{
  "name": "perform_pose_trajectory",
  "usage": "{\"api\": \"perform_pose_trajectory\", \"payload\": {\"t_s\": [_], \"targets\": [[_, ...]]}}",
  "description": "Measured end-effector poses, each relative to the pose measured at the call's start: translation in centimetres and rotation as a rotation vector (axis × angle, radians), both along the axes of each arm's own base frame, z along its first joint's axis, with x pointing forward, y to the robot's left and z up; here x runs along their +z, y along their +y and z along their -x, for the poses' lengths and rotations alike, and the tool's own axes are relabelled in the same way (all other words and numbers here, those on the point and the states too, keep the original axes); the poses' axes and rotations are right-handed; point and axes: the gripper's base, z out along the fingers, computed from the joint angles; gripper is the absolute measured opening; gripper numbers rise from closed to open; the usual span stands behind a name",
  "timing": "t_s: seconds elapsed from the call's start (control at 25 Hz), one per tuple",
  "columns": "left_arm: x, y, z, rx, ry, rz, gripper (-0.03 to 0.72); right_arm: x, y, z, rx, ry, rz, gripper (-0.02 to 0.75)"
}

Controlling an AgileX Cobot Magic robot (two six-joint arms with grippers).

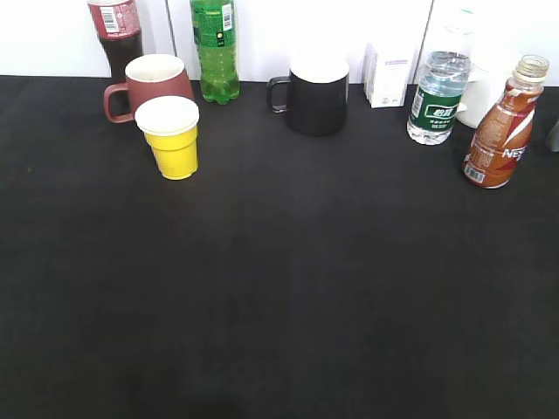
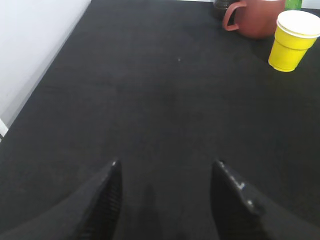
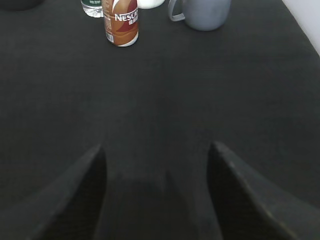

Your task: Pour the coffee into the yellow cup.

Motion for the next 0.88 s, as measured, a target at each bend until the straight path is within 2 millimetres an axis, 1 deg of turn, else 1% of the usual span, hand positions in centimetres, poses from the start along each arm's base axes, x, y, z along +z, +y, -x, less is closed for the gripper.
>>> {"api": "perform_pose_trajectory", "payload": {"t_s": [0.48,0.52,0.56,0.6,0.64,0.72,0.8,0.84,0.88], "targets": [[0.1,0.0,0.0,0.0,-0.007,-0.001,0.435,0.0,0.0,0.0,0.0,0.0,0.0,0.498],[0.8,0.1,0.1,0.005,-0.045,-0.011,0.441,0.0,0.0,0.0,0.0,0.0,0.0,0.498],[1.8,0.2,-0.3,0.012,-0.088,-0.029,0.462,0.0,0.0,0.0,0.0,0.0,0.0,0.498],[2.9,0.3,-1.1,0.016,-0.125,-0.052,0.49,0.0,0.0,0.0,0.0,0.0,0.0,0.498],[3.6,0.3,-2.4,0.009,-0.152,-0.064,0.516,0.0,0.0,0.0,0.0,0.0,0.0,0.498],[5.1,-0.2,-6.0,-0.037,-0.229,-0.088,0.536,0.0,0.0,0.0,0.0,0.0,0.0,0.498],[6.5,-0.8,-10.2,-0.089,-0.352,-0.073,0.54,0.0,0.0,0.0,0.0,0.0,0.0,0.498],[6.8,-1.0,-12.1,-0.102,-0.399,-0.052,0.54,0.0,0.0,0.0,0.0,0.0,0.0,0.498],[6.6,-1.4,-14.2,-0.127,-0.417,-0.047,0.54,0.0,0.0,0.0,0.0,0.0,0.0,0.498]]}}
